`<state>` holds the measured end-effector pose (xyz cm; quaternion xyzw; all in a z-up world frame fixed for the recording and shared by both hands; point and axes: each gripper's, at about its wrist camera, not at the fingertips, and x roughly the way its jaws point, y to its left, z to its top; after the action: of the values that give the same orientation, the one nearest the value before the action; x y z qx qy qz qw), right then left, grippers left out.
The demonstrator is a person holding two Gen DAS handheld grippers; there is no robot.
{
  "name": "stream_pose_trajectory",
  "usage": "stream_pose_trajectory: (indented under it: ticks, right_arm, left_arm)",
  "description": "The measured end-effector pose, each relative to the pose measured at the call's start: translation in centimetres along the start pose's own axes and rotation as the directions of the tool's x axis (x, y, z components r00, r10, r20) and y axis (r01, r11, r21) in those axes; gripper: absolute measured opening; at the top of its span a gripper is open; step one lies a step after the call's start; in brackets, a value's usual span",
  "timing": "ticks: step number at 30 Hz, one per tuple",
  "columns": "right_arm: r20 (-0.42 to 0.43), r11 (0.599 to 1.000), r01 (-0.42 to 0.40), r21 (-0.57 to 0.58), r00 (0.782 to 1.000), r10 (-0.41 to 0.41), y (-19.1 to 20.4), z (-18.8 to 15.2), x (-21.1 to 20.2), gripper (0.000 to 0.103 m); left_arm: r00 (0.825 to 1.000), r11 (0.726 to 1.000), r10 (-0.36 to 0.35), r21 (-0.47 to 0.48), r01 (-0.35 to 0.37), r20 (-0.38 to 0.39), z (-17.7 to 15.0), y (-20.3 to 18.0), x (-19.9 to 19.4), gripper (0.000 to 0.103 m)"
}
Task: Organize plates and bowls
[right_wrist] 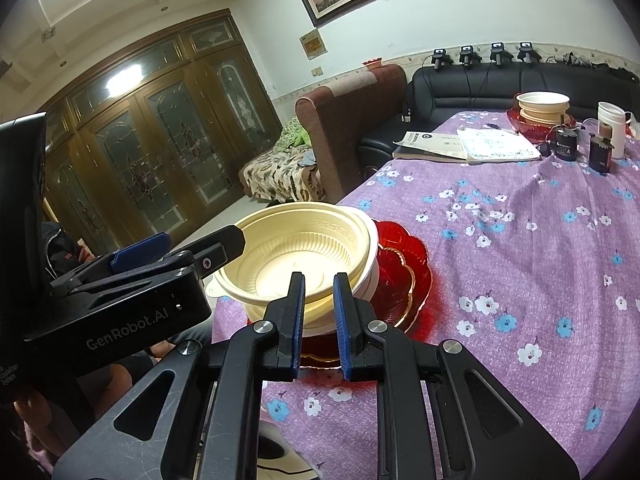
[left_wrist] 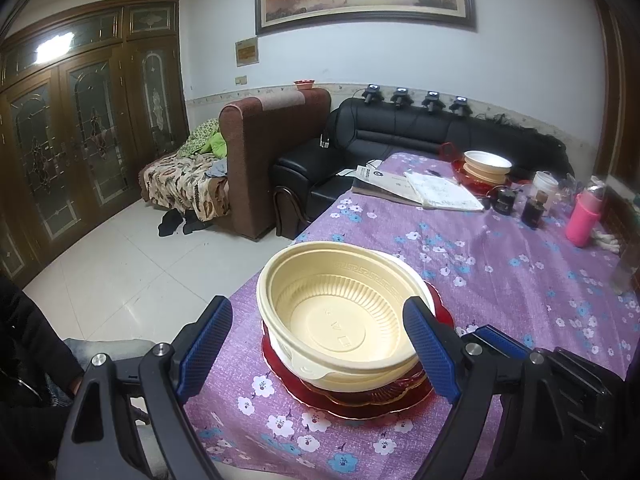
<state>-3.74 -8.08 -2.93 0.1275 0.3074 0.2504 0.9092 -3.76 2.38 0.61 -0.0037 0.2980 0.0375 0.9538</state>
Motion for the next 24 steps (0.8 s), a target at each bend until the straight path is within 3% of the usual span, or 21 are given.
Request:
stream_pose_trajectory:
  ticks: [24]
  right_arm:
    - [-0.002,1.0,-0.005,0.011,1.0,0.005,-0.12,-0.16,-0.02,0.015]
  left_arm:
    - [1.0,1.0,0.0,0.003,0.0,-0.011,-0.34,-0.1,0.23,0.087]
